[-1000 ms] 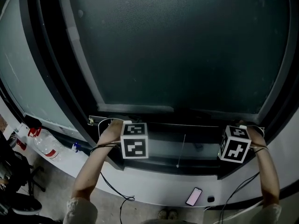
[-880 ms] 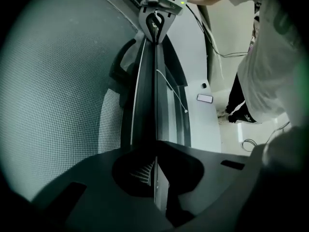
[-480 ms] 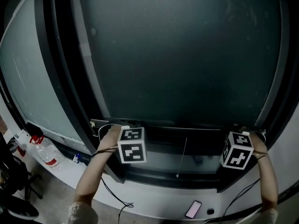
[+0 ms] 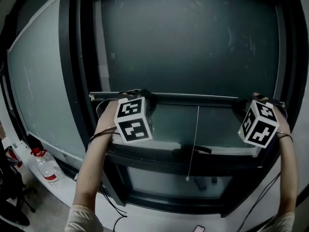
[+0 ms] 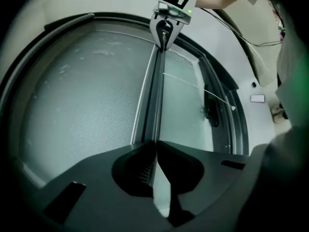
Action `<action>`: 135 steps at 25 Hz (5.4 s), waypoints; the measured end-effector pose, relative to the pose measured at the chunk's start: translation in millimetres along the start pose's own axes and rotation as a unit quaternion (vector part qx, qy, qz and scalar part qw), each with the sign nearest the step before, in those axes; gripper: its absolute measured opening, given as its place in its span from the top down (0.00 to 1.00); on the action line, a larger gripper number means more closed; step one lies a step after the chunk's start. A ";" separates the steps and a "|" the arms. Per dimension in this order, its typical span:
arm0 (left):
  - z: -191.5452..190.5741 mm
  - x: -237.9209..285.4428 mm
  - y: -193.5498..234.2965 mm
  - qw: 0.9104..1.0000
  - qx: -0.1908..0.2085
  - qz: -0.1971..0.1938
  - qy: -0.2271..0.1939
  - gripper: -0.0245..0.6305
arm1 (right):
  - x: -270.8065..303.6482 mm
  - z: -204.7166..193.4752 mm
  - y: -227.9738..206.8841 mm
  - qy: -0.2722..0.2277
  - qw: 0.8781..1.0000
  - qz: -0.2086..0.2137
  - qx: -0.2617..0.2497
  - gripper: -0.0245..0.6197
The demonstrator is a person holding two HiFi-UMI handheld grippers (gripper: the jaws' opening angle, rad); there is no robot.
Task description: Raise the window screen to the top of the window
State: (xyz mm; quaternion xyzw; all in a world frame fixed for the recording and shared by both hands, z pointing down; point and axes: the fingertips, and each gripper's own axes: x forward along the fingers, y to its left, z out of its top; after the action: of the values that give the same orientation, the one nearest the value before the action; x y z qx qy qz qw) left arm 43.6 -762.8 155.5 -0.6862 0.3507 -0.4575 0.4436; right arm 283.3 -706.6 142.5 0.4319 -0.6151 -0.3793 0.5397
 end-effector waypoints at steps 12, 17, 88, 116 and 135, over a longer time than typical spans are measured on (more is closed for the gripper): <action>31.1 -60.8 182.1 0.990 0.034 0.125 0.057 0.93 | -64.7 31.2 -177.9 0.000 0.987 -0.156 -0.049 0.93; 41.7 -76.1 236.5 0.979 0.053 0.185 0.074 0.93 | -82.3 38.8 -230.1 0.008 0.976 -0.209 -0.061 0.93; 8.2 -2.8 -310.2 0.756 -0.627 0.083 -0.168 0.95 | 7.5 15.2 308.7 -0.203 0.733 -0.050 0.647 0.91; 63.4 -277.2 -453.7 0.779 -0.603 0.004 -0.172 0.95 | -259.2 88.7 472.4 -0.174 0.786 0.038 0.592 0.95; -21.5 -546.6 -523.7 0.797 -0.574 0.011 -0.187 0.95 | -470.5 212.9 555.7 -0.174 0.764 -0.033 0.620 0.95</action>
State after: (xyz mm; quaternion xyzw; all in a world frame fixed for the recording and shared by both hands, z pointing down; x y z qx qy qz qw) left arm -120.4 -95.2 473.3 -0.8833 0.4668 -0.0303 0.0306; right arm 25.2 -75.4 475.0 0.6190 -0.7849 -0.0015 0.0254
